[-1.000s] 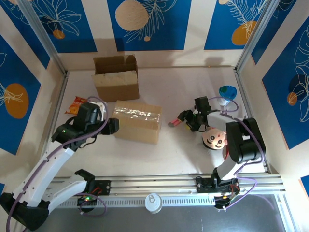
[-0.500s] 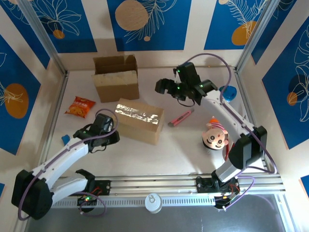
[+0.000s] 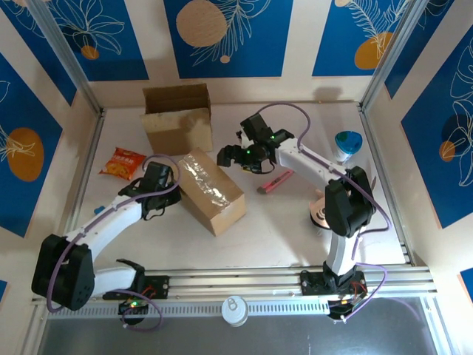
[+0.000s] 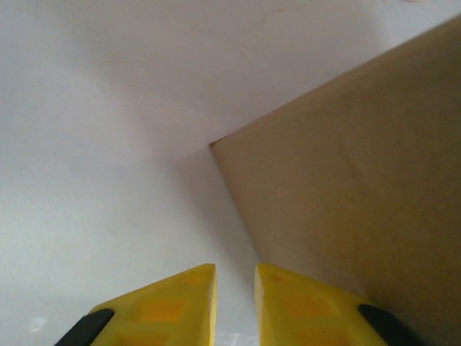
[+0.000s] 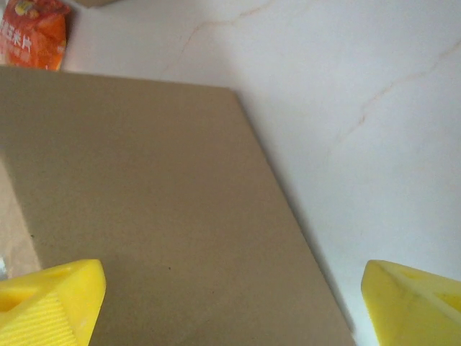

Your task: Unpack the express box

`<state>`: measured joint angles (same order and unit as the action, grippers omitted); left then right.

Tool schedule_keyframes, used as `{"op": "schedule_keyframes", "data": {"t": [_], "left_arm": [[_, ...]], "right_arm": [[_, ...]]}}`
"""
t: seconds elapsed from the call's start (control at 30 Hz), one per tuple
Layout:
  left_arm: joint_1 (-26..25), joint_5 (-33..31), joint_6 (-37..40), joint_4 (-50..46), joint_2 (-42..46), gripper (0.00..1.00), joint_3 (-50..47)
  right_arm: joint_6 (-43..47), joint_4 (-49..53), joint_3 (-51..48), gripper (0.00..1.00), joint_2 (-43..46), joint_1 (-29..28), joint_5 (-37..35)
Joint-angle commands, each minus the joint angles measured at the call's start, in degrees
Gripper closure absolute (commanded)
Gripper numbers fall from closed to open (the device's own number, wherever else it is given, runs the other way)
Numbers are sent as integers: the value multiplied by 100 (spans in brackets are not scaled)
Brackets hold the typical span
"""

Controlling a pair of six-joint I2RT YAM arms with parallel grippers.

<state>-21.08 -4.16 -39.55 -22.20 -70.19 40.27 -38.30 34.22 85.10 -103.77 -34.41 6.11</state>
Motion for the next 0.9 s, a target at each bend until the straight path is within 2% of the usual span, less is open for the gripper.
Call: {"op": "schedule_keyframes", "data": {"t": [0.0,0.23,0.37,0.63,0.73,0.87], "left_arm": [[34,185,199,335,-82,78,218],[42,88,136,-223,165,77,254],[40,-114,133,-1171,634,62,328],[43,-41,286,-3002,1805,32,589],[51,117,210,-3084,2240,21,758],[51,774,33,-2165,2432,4,807]], "right_arm": [[-291,-252,-395,8,436,-217,329],[-341,-229,-625,9,564,-230,91],[-242,-190,-433,9,364,-141,155],[23,116,164,10,-12,-48,178],[67,197,208,10,64,-39,40],[104,252,115,10,248,-26,-80]]}}
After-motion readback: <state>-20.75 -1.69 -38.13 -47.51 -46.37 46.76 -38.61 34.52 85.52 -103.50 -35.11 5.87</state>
